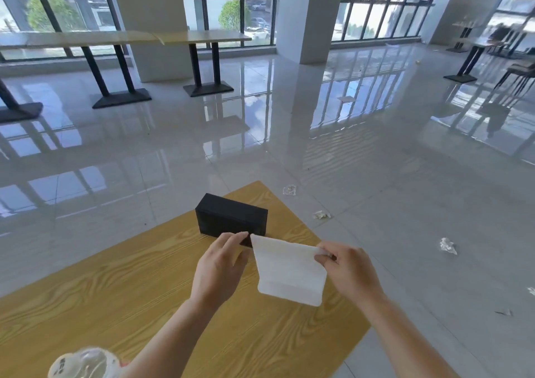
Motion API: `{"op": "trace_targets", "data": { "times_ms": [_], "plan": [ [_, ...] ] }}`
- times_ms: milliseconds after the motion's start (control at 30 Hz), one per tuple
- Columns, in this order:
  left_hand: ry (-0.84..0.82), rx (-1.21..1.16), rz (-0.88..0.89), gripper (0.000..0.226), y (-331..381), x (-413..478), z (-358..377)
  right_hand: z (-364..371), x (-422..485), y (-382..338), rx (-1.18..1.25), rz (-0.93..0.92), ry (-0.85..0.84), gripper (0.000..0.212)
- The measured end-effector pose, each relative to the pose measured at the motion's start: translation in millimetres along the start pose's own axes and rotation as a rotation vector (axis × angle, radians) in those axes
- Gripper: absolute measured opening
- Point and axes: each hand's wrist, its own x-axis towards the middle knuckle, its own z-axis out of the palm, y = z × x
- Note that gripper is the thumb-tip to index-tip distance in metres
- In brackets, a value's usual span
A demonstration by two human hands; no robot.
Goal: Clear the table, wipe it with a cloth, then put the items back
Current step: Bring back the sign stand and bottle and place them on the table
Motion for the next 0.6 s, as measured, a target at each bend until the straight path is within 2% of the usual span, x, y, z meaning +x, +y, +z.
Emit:
{"op": "trace_targets", "data": {
  "times_ms": [167, 267, 367, 433, 600],
  "plan": [
    [-0.137, 0.218, -0.281, 0.039, -68, 9, 45, 2, 41, 20, -0.067, 0.109, 0.088, 0.012],
    [-0.313, 0.404, -0.491, 0.056, -95, 14, 76, 5, 62, 36, -0.095, 0.143, 0.195, 0.016],
    [-0.438, 0.443, -0.616, 0.073, -114, 18, 107, 11, 86, 47, -0.095, 0.178, 0.259, 0.016],
    [-0.464, 0.457, -0.686, 0.080, -120, 14, 125, 16, 103, 53, -0.081, 0.193, 0.263, 0.010],
    [-0.409, 0.544, -0.760, 0.089, -122, 6, 152, 35, 139, 52, -0.001, 0.122, 0.282, 0.011]
  ]
}}
